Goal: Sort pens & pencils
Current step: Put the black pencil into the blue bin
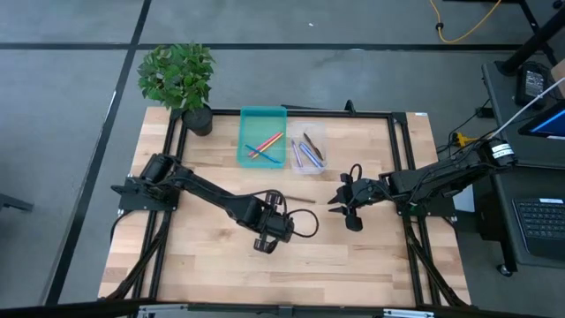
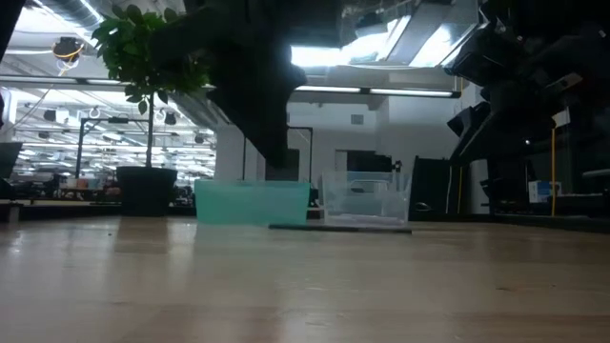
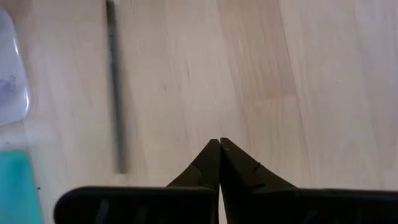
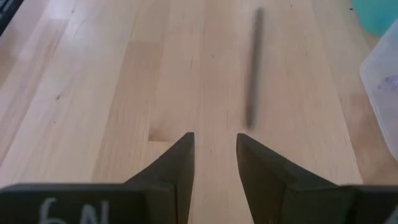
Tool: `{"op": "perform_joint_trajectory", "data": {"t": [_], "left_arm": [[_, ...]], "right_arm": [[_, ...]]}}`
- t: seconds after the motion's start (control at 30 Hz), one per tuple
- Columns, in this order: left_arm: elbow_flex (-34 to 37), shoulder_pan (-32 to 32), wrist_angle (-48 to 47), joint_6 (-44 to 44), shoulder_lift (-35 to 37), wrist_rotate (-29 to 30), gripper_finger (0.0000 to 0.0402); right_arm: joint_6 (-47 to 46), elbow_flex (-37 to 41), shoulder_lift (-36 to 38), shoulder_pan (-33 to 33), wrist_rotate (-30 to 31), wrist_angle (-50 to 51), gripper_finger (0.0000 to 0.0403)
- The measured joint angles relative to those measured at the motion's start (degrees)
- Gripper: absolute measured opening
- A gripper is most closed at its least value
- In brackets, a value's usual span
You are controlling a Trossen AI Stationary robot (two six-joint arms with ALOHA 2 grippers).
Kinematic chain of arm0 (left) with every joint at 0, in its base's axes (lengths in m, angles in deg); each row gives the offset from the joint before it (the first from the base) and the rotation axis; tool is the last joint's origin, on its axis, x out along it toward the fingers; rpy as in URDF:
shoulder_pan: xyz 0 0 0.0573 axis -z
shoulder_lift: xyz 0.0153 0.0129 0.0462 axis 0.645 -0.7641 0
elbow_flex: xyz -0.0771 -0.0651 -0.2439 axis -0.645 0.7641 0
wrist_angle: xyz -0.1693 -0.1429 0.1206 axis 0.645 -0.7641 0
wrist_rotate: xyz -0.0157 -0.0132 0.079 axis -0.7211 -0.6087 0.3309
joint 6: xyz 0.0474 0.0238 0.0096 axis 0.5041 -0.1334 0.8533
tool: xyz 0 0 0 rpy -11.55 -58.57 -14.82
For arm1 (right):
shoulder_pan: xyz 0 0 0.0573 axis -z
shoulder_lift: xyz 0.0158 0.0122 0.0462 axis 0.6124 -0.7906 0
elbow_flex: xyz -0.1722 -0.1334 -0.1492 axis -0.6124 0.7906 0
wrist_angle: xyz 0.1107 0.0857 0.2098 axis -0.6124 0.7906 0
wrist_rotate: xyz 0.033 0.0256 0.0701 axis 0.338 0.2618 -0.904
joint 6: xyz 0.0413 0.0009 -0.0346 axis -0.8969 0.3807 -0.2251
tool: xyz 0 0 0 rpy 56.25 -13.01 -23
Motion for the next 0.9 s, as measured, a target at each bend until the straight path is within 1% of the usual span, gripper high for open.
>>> {"op": "perform_joint_trajectory", "data": {"t": [0.2, 0.3, 0.37, 0.4, 0.57, 0.67, 0.77, 0.9], "left_arm": [[0.02, -0.66, -0.16, 0.28, -0.04, 1.30, 0.0003], [0.02, -1.75, 1.19, 0.28, -0.04, 6.03, 0.0008], [0.02, -2.48, 3.68, 0.55, -0.05, 9.61, 0.0013], [0.02, -3.00, 5.34, 1.22, -0.23, 10.44, 0.0016], [0.02, -5.85, 12.17, 7.30, -0.68, 10.39, 0.0037], [0.02, -8.29, 13.29, 7.97, -0.63, 11.91, 0.0046], [0.02, -11.11, 13.29, 7.81, -0.63, 12.36, 0.0044], [0.04, -14.32, 13.26, 8.46, -2.82, 9.98, 0.0033]], "right_arm": [[0.00, 0.00, 0.00, -0.01, -0.01, 0.04, 0.0120], [-0.01, 0.00, 0.00, -0.02, 0.01, 0.02, 0.0120], [0.01, 0.00, 0.00, 0.00, 0.01, 0.02, 0.0120], [0.01, 0.00, 0.00, -0.02, 0.01, 0.02, 0.0120], [0.03, 0.00, 0.00, 0.00, 0.01, 0.06, 0.0120], [0.14, 0.00, 0.00, 0.00, 0.01, 0.07, 0.0119], [0.18, 0.00, 0.00, 0.00, 0.01, 0.09, 0.0119], [0.26, 0.00, 0.00, 0.00, 0.01, 0.54, 0.0119]]}}
